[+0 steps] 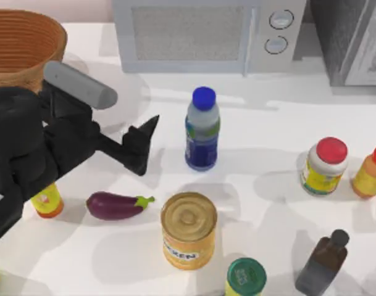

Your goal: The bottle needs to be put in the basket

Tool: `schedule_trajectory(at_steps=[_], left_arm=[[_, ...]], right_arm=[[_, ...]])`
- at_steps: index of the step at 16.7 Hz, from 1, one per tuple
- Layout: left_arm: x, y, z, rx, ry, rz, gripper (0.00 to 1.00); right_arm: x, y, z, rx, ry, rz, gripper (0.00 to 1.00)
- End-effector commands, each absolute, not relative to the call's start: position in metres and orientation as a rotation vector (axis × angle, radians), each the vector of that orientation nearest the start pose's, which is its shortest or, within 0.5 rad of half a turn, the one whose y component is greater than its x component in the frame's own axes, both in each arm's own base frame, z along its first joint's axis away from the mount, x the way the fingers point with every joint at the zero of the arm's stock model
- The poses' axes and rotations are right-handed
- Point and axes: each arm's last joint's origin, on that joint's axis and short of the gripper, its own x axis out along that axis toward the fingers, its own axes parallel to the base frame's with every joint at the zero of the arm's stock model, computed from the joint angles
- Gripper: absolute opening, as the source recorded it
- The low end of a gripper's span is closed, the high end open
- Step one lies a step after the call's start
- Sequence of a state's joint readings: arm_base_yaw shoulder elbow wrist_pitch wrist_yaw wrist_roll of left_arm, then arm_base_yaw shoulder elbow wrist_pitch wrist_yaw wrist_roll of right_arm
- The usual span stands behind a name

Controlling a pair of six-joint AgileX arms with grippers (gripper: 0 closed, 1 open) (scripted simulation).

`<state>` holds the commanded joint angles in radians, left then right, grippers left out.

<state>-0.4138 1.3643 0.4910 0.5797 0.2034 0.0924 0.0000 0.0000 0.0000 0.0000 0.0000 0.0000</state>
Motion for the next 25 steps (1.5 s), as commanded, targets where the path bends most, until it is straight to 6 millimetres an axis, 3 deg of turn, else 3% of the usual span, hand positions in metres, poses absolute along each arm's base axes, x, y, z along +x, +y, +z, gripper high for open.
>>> schedule_trajectory(at_steps=[4,8,17,20,25], left_arm=[[0.267,-0.149,0.145,0.138,0.331,-0.729,1.00],[0.274,-0.168,0.117,0.158,0.378,-0.790,1.00],[0.282,-0.172,0.119,0.158,0.380,-0.794,1.00],[0.298,-0.184,0.118,0.156,0.380,-0.795,1.00],[0.316,-0.209,0.095,0.160,0.387,-0.797,1.00]], right_arm=[[0.106,-0.001,0.160,0.000,0.000,0.000,1.00],[0.106,-0.001,0.160,0.000,0.000,0.000,1.00],[0.106,-0.001,0.160,0.000,0.000,0.000,1.00],[0.106,-0.001,0.160,0.000,0.000,0.000,1.00],[0.106,-0.001,0.160,0.000,0.000,0.000,1.00]])
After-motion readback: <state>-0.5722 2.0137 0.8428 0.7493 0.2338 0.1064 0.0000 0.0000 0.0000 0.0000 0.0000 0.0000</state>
